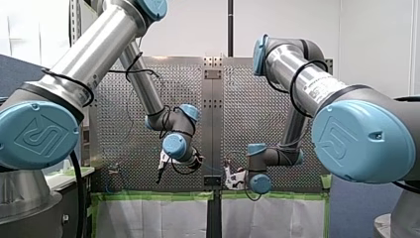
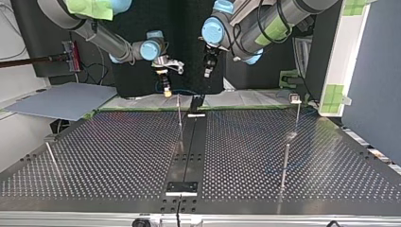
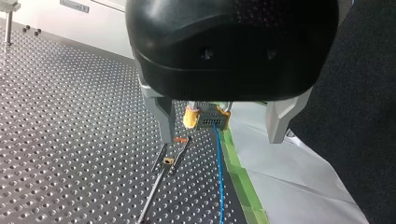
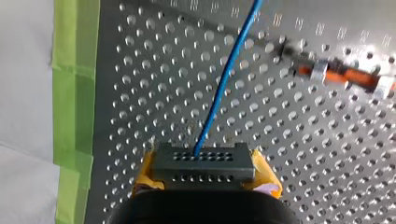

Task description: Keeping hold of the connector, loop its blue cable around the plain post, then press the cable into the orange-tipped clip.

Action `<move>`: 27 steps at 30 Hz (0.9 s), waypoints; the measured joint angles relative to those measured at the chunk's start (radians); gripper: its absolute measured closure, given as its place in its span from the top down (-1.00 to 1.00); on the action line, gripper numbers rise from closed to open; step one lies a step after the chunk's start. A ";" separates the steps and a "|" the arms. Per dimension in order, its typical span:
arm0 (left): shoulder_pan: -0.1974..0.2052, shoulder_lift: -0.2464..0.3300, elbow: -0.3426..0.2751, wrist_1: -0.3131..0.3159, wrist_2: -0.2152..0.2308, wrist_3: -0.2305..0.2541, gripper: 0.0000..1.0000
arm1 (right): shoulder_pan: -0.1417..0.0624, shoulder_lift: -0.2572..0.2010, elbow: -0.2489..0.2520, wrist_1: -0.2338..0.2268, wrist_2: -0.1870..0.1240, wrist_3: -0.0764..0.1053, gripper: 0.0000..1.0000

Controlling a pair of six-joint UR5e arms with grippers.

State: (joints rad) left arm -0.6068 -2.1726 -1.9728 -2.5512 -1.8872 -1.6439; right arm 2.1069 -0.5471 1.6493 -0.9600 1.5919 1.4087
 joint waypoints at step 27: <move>-0.003 -0.003 0.087 0.019 0.086 -0.056 0.95 | -0.004 -0.001 0.031 -0.012 0.083 0.021 -1.00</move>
State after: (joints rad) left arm -0.6097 -2.1753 -1.8857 -2.5326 -1.8012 -1.6997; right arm 2.1029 -0.5482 1.6804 -0.9716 1.6753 1.4296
